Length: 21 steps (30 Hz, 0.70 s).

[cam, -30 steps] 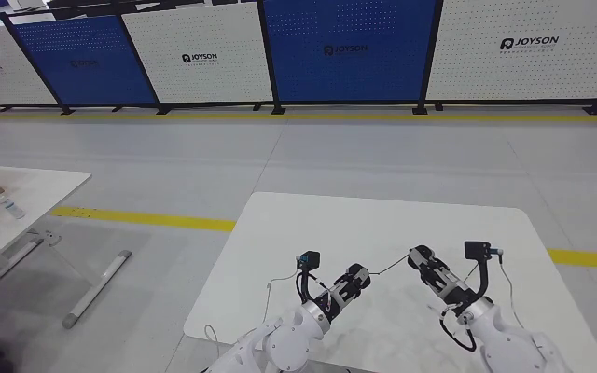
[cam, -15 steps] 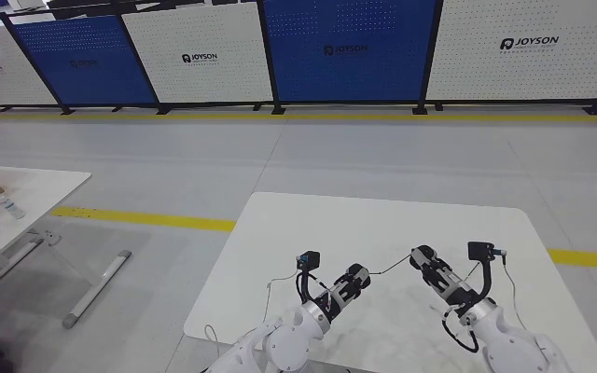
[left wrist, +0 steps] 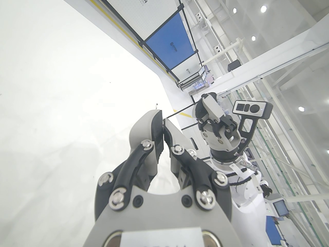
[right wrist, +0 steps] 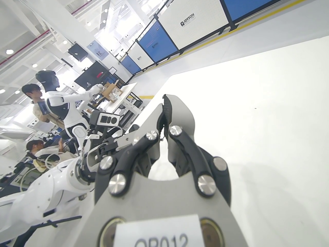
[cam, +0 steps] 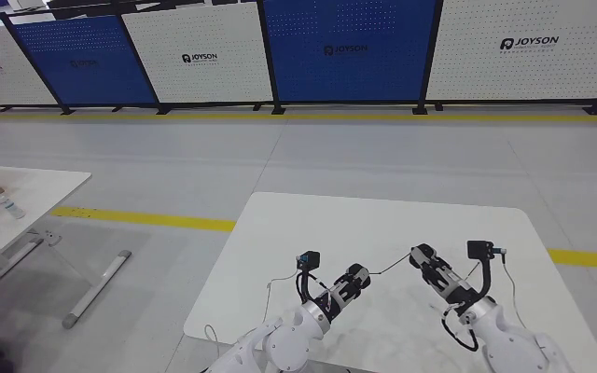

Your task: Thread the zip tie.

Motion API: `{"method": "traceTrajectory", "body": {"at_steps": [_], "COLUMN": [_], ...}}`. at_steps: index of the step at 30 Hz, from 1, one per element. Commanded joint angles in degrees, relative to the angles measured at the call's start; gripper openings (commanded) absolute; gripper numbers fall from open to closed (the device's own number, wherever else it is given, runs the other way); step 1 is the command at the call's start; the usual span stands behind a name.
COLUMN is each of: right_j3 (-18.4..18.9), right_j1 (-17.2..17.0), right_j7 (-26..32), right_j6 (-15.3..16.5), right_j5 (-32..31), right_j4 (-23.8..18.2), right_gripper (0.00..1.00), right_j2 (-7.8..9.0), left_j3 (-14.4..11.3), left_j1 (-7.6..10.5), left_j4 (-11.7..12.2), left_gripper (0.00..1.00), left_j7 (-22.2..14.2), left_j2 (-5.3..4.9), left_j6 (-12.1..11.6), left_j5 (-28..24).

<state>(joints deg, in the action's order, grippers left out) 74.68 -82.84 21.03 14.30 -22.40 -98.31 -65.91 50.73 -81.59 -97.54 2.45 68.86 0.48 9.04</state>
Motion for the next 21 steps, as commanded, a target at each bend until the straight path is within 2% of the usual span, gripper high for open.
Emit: {"method": "traceTrajectory", "body": {"at_steps": [1, 21], "right_j3": [0.06, -0.55], "right_j1": [-0.05, 0.14], "right_j7": [0.01, 0.44], "right_j6": [-0.01, -0.39], "right_j5": [-0.06, -0.66], "right_j4": [-0.05, 0.06], "right_gripper": [0.00, 0.00], "right_j2": [0.00, -0.14], "left_j3": [0.00, 0.00], "left_j1": [0.00, 0.00], "left_j4": [0.00, 0.00], "left_gripper": [0.00, 0.00], "left_j7": [0.00, 0.00], "left_j2": [0.00, 0.00], "left_j6": [0.00, 0.00], "left_j5": [0.00, 0.00]}}
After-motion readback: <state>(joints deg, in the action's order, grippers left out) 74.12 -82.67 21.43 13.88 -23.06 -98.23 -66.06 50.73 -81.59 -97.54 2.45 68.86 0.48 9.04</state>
